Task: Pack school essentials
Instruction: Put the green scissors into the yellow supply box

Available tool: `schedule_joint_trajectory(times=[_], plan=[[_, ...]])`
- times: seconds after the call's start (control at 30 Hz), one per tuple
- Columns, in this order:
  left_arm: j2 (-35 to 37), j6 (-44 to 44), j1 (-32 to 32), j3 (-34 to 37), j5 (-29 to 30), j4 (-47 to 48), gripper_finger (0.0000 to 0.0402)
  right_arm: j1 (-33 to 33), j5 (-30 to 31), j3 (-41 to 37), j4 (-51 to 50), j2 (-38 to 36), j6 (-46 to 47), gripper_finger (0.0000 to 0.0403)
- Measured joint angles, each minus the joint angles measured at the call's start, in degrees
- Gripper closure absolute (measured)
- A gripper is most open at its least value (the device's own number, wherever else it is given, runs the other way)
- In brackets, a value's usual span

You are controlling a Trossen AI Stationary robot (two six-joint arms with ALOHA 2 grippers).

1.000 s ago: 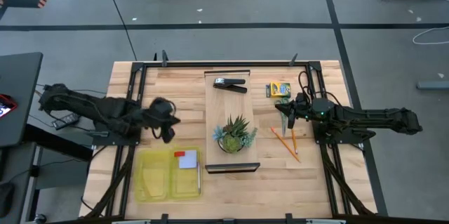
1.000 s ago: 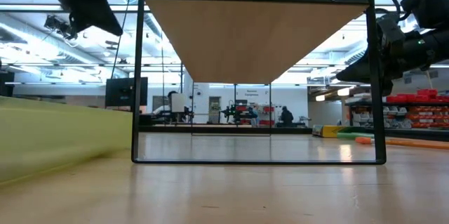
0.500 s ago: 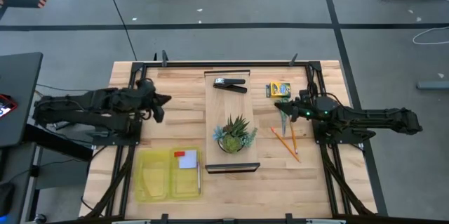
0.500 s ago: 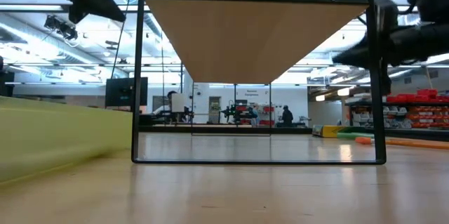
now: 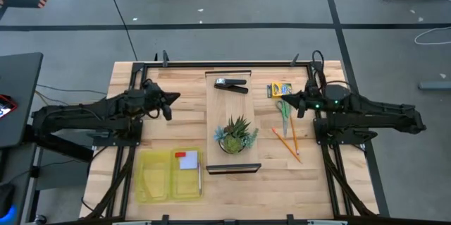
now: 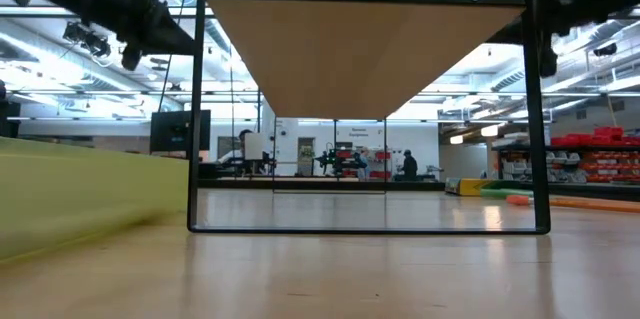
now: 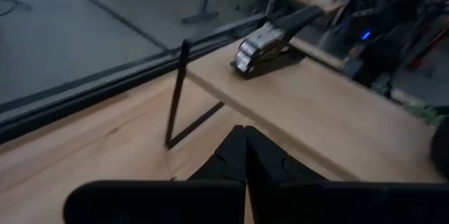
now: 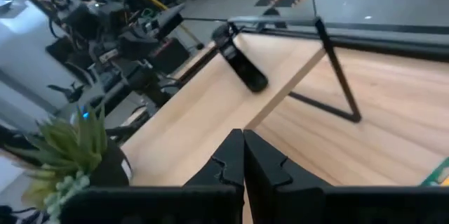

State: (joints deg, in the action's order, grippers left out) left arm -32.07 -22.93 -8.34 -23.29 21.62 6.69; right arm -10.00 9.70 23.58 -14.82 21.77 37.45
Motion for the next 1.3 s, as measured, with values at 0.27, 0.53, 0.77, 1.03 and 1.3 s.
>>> schedule_joint_trajectory(times=[0.27,0.53,0.77,1.03,1.3], plan=[[6.1,1.5,-2.9,8.2,-3.5,-6.9,0.0398,0.0,5.1,5.7,-11.0,5.3,6.9,0.0393],[12.9,1.7,-5.2,14.6,-6.3,-12.7,0.0397,0.0,5.4,8.2,-25.5,17.6,18.5,0.0393],[15.3,4.1,-5.4,15.3,-6.7,-12.6,0.0397,0.0,-1.1,8.2,-30.2,29.1,24.8,0.0369],[17.3,2.6,-5.4,15.3,-10.4,-11.3,0.0397,-2.3,-2.0,8.2,-30.1,36.6,26.0,0.027],[17.1,1.0,-5.4,15.3,-11.2,-11.0,0.0393,-11.5,-3.8,8.2,-26.9,39.9,18.9,0.0243]])
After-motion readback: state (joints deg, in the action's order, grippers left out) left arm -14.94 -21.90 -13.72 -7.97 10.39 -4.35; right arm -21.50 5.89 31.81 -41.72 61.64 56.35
